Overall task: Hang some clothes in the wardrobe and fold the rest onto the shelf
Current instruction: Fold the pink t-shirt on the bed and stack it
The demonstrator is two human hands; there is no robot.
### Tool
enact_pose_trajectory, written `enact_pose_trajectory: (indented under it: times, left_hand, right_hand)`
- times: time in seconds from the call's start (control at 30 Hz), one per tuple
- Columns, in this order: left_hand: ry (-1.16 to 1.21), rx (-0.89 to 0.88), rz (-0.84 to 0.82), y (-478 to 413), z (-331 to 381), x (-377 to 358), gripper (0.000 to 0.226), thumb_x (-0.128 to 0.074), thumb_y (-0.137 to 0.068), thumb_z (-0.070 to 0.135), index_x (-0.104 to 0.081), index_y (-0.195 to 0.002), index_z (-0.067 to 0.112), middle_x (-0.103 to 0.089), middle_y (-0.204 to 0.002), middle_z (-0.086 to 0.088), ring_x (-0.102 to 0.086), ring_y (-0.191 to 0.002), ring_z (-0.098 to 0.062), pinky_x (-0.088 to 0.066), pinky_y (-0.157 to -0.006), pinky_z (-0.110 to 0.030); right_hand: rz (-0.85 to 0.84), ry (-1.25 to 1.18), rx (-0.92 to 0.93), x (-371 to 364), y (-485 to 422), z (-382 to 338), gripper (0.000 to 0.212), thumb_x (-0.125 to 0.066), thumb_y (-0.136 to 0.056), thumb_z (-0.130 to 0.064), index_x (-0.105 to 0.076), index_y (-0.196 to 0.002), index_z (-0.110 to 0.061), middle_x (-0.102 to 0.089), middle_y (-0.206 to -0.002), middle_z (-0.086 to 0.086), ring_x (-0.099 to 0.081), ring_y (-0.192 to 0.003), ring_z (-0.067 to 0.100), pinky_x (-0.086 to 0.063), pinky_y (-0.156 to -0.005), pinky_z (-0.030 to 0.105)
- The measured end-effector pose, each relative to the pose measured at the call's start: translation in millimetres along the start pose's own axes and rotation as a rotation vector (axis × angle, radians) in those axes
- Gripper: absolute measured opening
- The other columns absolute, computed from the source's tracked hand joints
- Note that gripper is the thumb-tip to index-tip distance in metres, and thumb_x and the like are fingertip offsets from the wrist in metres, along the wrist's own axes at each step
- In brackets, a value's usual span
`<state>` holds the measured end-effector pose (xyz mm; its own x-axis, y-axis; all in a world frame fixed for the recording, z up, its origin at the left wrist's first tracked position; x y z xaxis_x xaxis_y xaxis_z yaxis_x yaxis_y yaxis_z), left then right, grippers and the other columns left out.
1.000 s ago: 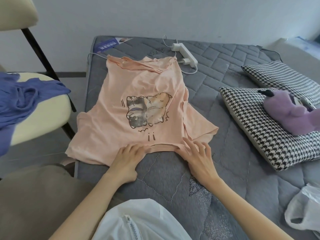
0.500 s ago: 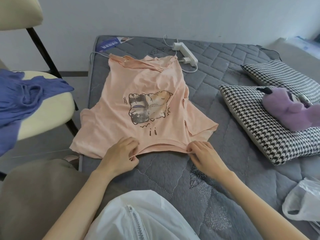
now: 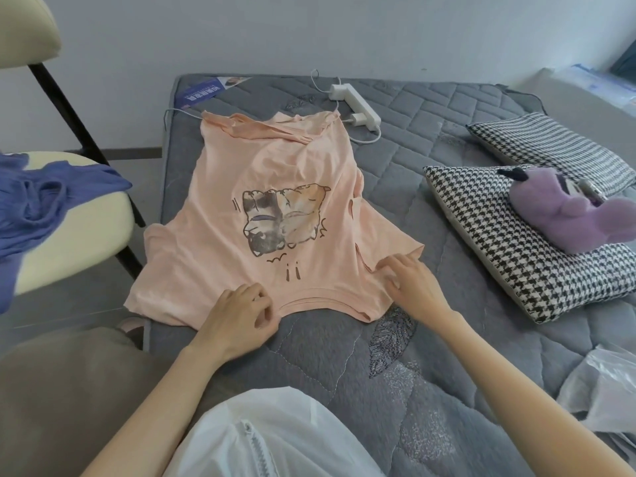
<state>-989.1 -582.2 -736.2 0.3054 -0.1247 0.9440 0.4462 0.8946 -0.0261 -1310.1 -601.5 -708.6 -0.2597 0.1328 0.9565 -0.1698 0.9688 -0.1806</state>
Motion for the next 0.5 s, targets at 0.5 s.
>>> enact_pose_trajectory:
  times: [0.5]
  left_hand:
    - [0.037,-0.194,-0.056,-103.7,54.2,2.8,0.060,-0.019,-0.090,0.049,-0.027,-0.148,0.033,-0.026,-0.155,0.005,-0.023,-0.144,-0.019,-0.018,-0.117,-0.043]
  right_hand:
    - [0.354,-0.446,-0.736,10.4,-76.7,80.9,0.029,-0.033,-0.093,-0.005,-0.058,-0.105,-0.011,-0.063,-0.094,0.005,-0.054,-0.085,0.024,-0.039,-0.069,0.033]
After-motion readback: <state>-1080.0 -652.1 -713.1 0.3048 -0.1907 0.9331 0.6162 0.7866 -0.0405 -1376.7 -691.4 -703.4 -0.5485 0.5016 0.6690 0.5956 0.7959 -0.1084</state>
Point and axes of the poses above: each hand's wrist, its own y-axis away from the middle knuckle, its own x-axis out of the back of the hand, z = x × y, the point moved 2 cm from there along -y, towards the middle knuckle
